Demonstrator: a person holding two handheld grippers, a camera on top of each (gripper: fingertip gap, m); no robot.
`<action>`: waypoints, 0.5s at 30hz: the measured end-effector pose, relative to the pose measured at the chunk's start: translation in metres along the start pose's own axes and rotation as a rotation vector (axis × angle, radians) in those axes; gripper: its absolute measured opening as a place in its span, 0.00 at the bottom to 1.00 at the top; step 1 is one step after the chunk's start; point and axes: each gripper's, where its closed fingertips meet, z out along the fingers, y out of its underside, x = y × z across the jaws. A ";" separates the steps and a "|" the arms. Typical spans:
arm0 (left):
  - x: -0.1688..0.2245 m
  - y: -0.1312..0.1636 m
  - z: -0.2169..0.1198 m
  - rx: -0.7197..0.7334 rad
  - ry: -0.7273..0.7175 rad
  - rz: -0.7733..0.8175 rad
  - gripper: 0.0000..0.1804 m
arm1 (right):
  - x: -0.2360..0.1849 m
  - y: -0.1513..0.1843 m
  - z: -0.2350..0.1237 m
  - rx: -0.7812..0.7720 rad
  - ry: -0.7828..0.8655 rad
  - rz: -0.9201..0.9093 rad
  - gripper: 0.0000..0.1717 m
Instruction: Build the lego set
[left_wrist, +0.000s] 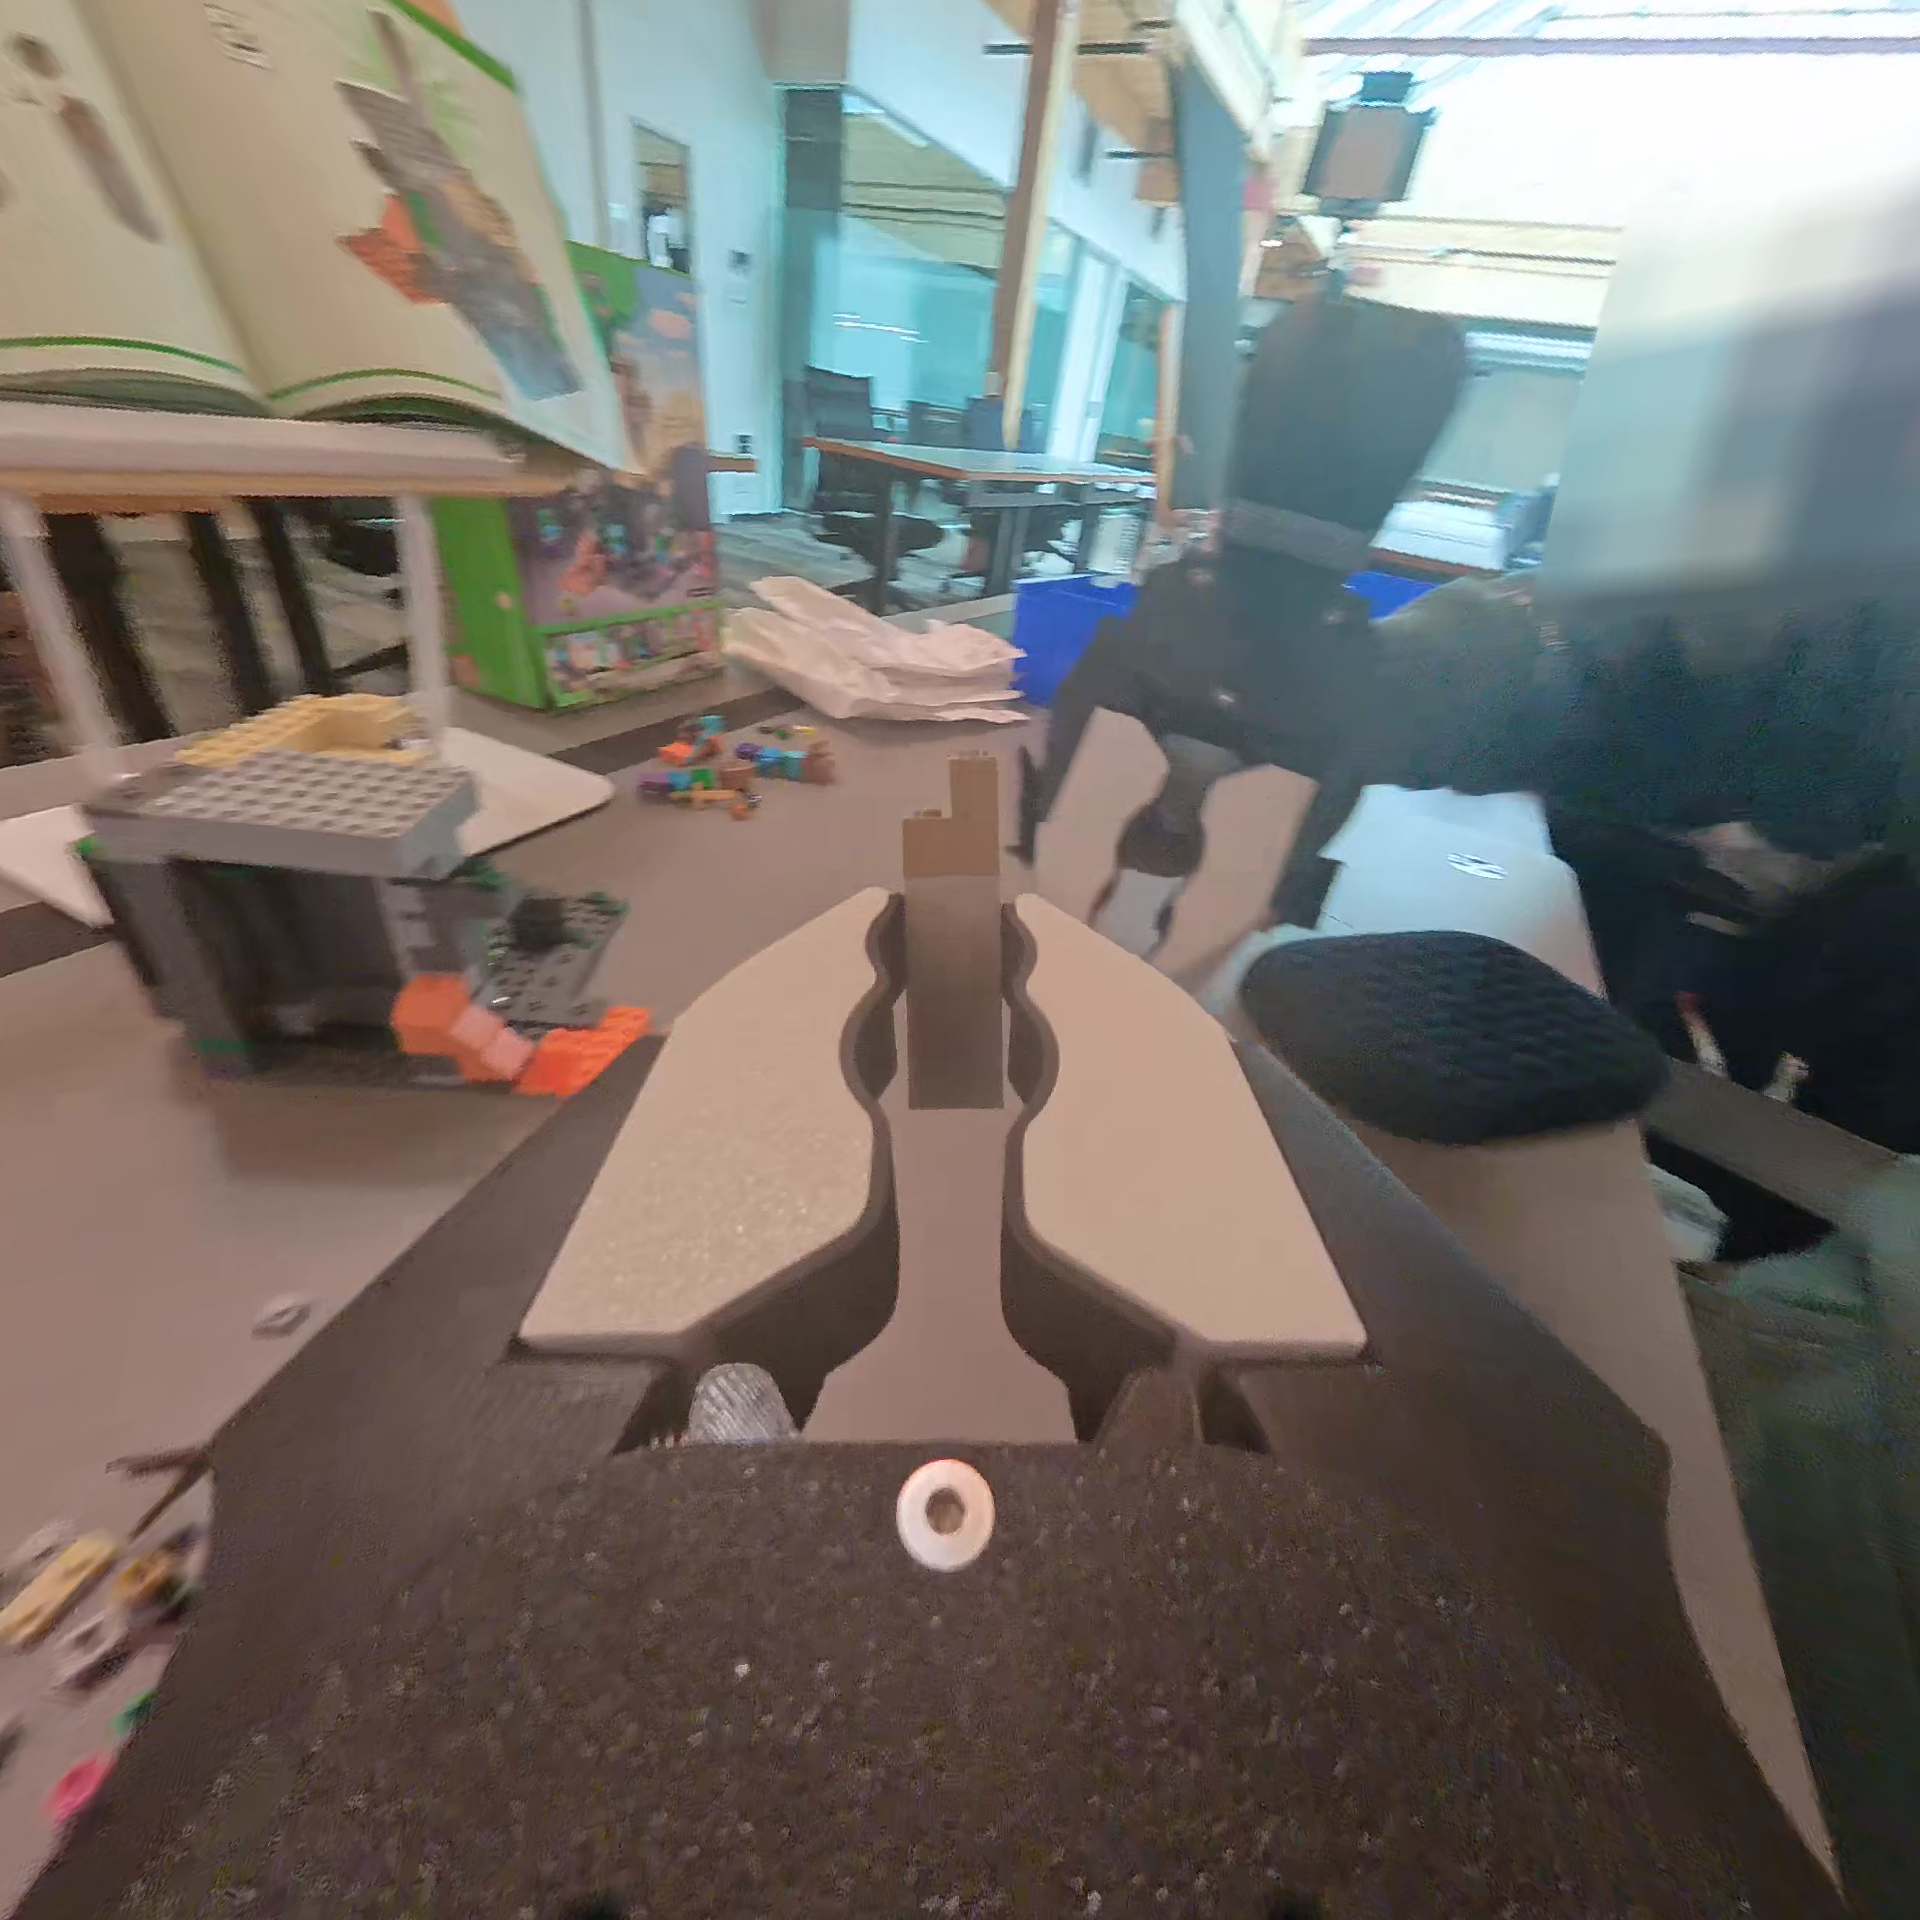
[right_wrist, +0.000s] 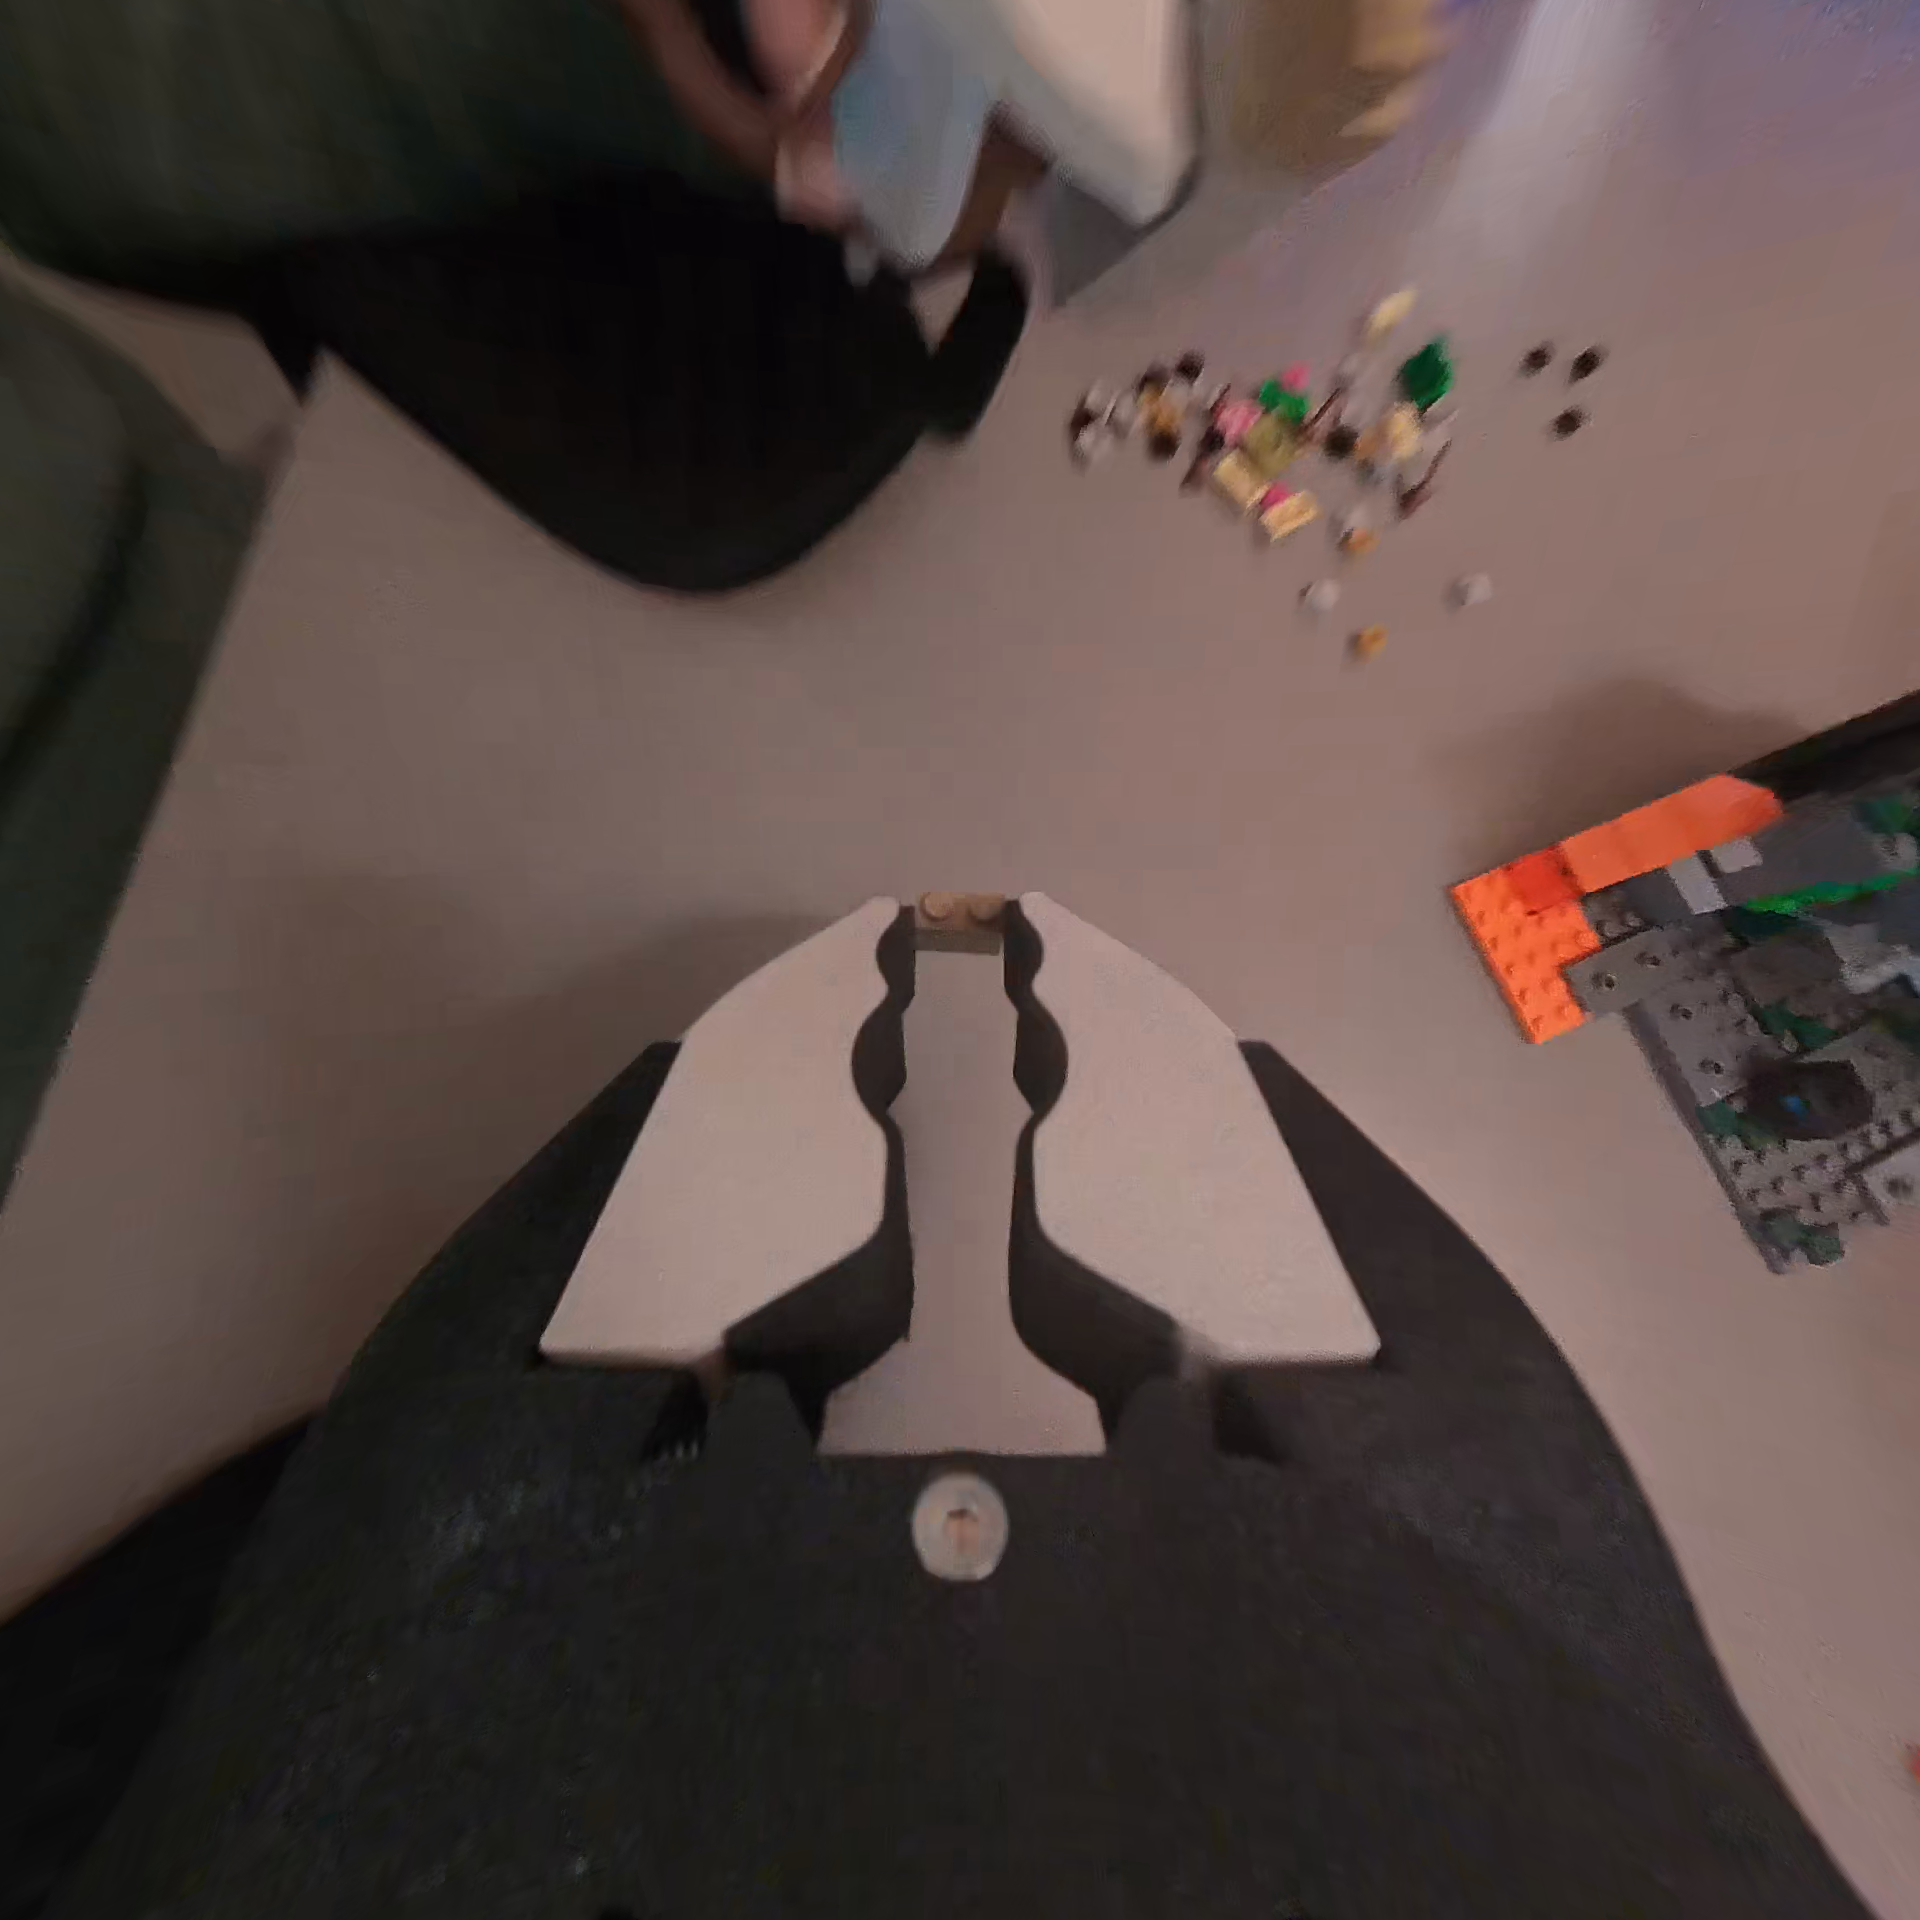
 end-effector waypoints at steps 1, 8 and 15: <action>0.009 0.001 0.002 0.001 0.054 0.004 0.09 | 0.000 -0.003 -0.006 0.076 0.006 0.027 0.09; 0.064 0.005 0.009 0.037 0.404 -0.034 0.09 | -0.005 -0.032 -0.050 0.544 -0.004 0.116 0.09; 0.108 0.001 -0.004 0.083 0.766 -0.154 0.09 | -0.033 -0.073 -0.085 0.720 -0.191 -0.035 0.09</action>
